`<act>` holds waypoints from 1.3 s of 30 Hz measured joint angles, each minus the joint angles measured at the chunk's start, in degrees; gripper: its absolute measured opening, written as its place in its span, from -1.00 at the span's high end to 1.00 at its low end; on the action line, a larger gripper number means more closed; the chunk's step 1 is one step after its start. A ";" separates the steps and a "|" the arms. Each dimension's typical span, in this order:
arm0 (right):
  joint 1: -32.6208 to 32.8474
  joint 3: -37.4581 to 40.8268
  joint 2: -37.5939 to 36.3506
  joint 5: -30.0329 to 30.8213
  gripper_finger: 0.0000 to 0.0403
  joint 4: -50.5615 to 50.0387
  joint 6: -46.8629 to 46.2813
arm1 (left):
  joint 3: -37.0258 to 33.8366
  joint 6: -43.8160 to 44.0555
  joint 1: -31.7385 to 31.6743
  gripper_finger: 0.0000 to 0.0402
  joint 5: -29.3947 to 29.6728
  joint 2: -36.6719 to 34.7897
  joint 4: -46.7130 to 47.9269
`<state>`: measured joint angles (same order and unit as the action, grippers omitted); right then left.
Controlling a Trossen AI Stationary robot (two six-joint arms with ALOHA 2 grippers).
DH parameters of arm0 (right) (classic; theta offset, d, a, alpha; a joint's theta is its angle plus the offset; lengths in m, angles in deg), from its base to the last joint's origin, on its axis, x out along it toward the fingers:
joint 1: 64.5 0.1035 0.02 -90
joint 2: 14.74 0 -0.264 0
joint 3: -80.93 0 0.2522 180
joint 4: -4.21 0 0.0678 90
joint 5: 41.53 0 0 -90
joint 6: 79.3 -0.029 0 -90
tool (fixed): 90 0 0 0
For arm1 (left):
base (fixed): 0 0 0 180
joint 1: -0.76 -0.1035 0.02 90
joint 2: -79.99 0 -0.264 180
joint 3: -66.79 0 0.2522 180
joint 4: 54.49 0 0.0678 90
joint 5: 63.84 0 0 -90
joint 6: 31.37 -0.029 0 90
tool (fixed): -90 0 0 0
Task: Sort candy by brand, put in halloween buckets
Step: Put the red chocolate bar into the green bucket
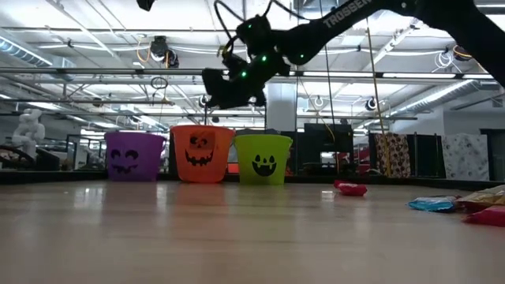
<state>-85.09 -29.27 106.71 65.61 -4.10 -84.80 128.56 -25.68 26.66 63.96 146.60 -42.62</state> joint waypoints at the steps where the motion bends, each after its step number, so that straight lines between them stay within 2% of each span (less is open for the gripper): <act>1: 0.08 0.00 -1.10 0.24 0.11 -0.91 0.01 | 0.00 0.00 0.11 0.09 0.00 0.00 0.00; 4: 0.93 0.00 -6.61 -1.15 -0.14 -6.41 1.69 | 0.00 -0.02 0.49 0.09 -0.02 0.00 -0.12; 8: 4.21 -0.15 -16.88 -2.20 -0.33 -23.46 5.17 | 0.00 -0.06 1.47 0.09 -0.04 0.00 -0.13; 14: 11.69 -0.02 -28.95 -2.27 -0.36 -56.13 4.16 | 0.00 -0.03 2.62 0.09 -0.88 0.00 -0.17; 18: 17.62 5.64 -35.17 -2.23 -0.30 -66.03 -2.25 | 0.00 1.15 2.79 0.09 -4.82 0.46 -0.28; 22: 24.73 19.24 -42.97 -1.09 -0.26 -60.38 -10.65 | 0.00 3.06 2.83 0.09 -6.12 2.03 -0.87; 26: 32.40 36.72 -49.11 0.53 -0.22 -46.56 -18.24 | 0.00 4.31 2.79 0.09 -6.12 4.84 -2.83; 31: 37.85 53.82 -50.64 2.15 -0.18 -25.10 -24.08 | 0.00 1.94 2.25 0.09 -6.12 9.68 -8.79; 34: 38.93 59.51 -49.07 3.36 -0.13 -16.87 -26.69 | 0.00 1.25 1.71 0.09 -6.12 13.20 -12.83; 37: 39.09 60.37 -48.01 4.34 -0.08 -17.87 -29.54 | -0.02 1.04 1.10 0.09 -6.12 16.18 -14.60; 39: 39.09 60.37 -47.44 7.08 -0.04 -19.05 -30.50 | -0.02 1.03 0.69 0.09 -6.12 17.58 -14.59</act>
<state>-46.00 31.10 59.27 72.69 -23.15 -115.30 128.54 -24.65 27.35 57.84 164.18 -57.20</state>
